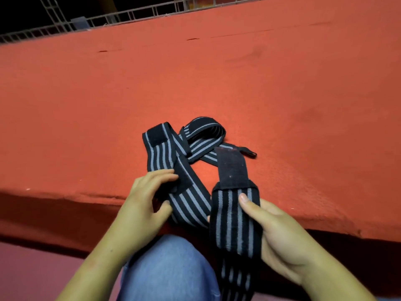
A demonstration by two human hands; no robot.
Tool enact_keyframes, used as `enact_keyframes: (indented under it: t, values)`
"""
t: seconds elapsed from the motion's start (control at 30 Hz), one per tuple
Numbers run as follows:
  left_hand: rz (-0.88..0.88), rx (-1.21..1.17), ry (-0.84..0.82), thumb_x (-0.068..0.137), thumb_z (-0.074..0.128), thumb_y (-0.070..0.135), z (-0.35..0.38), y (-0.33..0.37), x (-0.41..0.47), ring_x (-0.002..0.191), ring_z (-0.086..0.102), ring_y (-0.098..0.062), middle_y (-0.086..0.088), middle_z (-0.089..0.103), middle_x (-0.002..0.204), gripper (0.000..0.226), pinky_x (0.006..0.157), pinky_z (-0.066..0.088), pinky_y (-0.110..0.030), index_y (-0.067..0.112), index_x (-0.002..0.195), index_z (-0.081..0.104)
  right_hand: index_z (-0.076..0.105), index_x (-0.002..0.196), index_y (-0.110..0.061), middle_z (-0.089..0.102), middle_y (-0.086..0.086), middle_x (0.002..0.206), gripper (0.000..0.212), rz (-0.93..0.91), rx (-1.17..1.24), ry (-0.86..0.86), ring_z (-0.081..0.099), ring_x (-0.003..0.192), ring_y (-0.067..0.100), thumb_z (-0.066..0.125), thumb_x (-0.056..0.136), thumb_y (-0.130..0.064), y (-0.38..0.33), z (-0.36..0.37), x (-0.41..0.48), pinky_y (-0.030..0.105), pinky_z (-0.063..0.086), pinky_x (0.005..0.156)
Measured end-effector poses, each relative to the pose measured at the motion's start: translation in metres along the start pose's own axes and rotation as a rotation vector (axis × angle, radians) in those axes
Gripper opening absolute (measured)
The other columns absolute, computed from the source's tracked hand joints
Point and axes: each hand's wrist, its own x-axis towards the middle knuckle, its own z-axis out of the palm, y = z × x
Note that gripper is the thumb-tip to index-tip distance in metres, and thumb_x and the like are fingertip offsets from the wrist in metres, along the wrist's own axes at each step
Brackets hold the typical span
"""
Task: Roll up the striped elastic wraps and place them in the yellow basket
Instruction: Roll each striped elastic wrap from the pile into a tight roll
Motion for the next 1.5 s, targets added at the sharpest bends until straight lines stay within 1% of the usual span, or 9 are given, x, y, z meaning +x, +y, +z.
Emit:
enact_keyframes:
  t: [0.2, 0.37, 0.57, 0.73, 0.9, 1.2, 1.3, 1.37, 1.5]
  values:
    - [0.026, -0.040, 0.166, 0.089, 0.068, -0.010, 0.005, -0.003, 0.005, 0.121, 0.060, -0.003, 0.018, 0.067, 0.125, 0.048, 0.105, 0.044, -0.021, 0.023, 0.123, 0.072, 0.081, 0.107, -0.007, 0.075, 0.023, 0.119, 0.034, 0.008, 0.086, 0.000, 0.075, 0.110, 0.033, 0.054, 0.095, -0.025, 0.002, 0.008, 0.005, 0.044, 0.061, 0.094]
    - [0.023, -0.099, 0.252, 0.094, 0.072, 0.005, 0.006, 0.003, 0.005, 0.106, 0.068, -0.001, 0.017, 0.073, 0.108, 0.026, 0.093, 0.049, -0.016, 0.022, 0.113, 0.078, 0.079, 0.107, 0.000, 0.073, 0.026, 0.120, 0.037, -0.011, 0.151, -0.007, 0.074, 0.111, 0.036, 0.054, 0.094, -0.023, 0.000, 0.009, 0.008, 0.044, 0.060, 0.095]
    - [-0.067, -0.233, 0.278, 0.096, 0.071, 0.008, 0.012, 0.022, 0.011, 0.097, 0.071, -0.003, 0.020, 0.075, 0.099, 0.022, 0.083, 0.048, -0.013, 0.027, 0.104, 0.078, 0.077, 0.111, -0.001, 0.075, 0.023, 0.118, 0.038, -0.052, -0.039, 0.021, 0.074, 0.110, 0.033, 0.052, 0.098, -0.026, -0.001, 0.005, 0.011, 0.039, 0.062, 0.093]
    - [-0.196, -0.354, 0.270, 0.098, 0.068, 0.010, 0.022, 0.034, 0.017, 0.087, 0.071, -0.001, 0.018, 0.077, 0.092, 0.023, 0.077, 0.051, -0.017, 0.031, 0.098, 0.077, 0.076, 0.108, 0.002, 0.077, 0.026, 0.108, 0.036, -0.077, -0.161, 0.076, 0.077, 0.097, 0.033, 0.052, 0.102, -0.023, -0.016, -0.011, 0.005, 0.034, 0.064, 0.076]
    - [-0.384, -0.576, 0.357, 0.101, 0.064, 0.011, 0.029, 0.028, 0.027, 0.081, 0.074, -0.007, 0.008, 0.080, 0.091, 0.018, 0.080, 0.061, -0.029, 0.023, 0.100, 0.077, 0.074, 0.112, 0.002, 0.077, 0.023, 0.108, 0.039, -0.086, -0.281, 0.113, 0.076, 0.102, 0.037, 0.054, 0.098, -0.029, -0.026, -0.024, -0.003, 0.046, 0.060, 0.091]
    - [-0.571, -0.619, 0.601, 0.107, 0.055, 0.013, 0.015, -0.009, 0.058, 0.046, 0.053, 0.003, -0.001, 0.061, 0.072, 0.016, 0.049, 0.046, -0.012, 0.009, 0.116, 0.068, 0.074, 0.106, 0.004, 0.078, 0.023, 0.105, 0.031, -0.232, -0.051, 0.317, 0.079, 0.088, 0.028, 0.056, 0.096, -0.019, -0.052, -0.049, -0.015, 0.032, 0.065, 0.069]
    - [-0.543, -0.624, 0.423, 0.105, 0.057, 0.008, 0.015, -0.006, 0.058, 0.053, 0.057, 0.002, -0.006, 0.069, 0.085, 0.015, 0.053, 0.051, -0.016, 0.017, 0.110, 0.067, 0.075, 0.109, 0.002, 0.078, 0.022, 0.109, 0.031, -0.225, 0.020, 0.335, 0.079, 0.092, 0.028, 0.054, 0.100, -0.019, -0.055, -0.052, -0.015, 0.037, 0.066, 0.074]
    - [-0.511, -0.563, 0.308, 0.100, 0.061, 0.002, 0.019, 0.002, 0.055, 0.070, 0.066, -0.004, -0.005, 0.074, 0.103, 0.024, 0.072, 0.059, -0.029, 0.023, 0.110, 0.068, 0.080, 0.106, -0.002, 0.077, 0.020, 0.112, 0.034, -0.204, 0.065, 0.320, 0.078, 0.096, 0.028, 0.054, 0.099, -0.023, -0.056, -0.052, -0.013, 0.040, 0.065, 0.078]
    - [-0.193, -0.176, 0.399, 0.082, 0.052, -0.008, 0.012, 0.043, 0.040, 0.115, 0.060, -0.014, 0.005, 0.061, 0.122, 0.053, 0.103, 0.050, -0.039, 0.025, 0.121, 0.064, 0.086, 0.085, -0.015, 0.079, 0.014, 0.107, 0.039, -0.195, 0.141, 0.279, 0.079, 0.088, 0.022, 0.051, 0.100, -0.024, -0.060, -0.052, -0.011, 0.037, 0.066, 0.074]
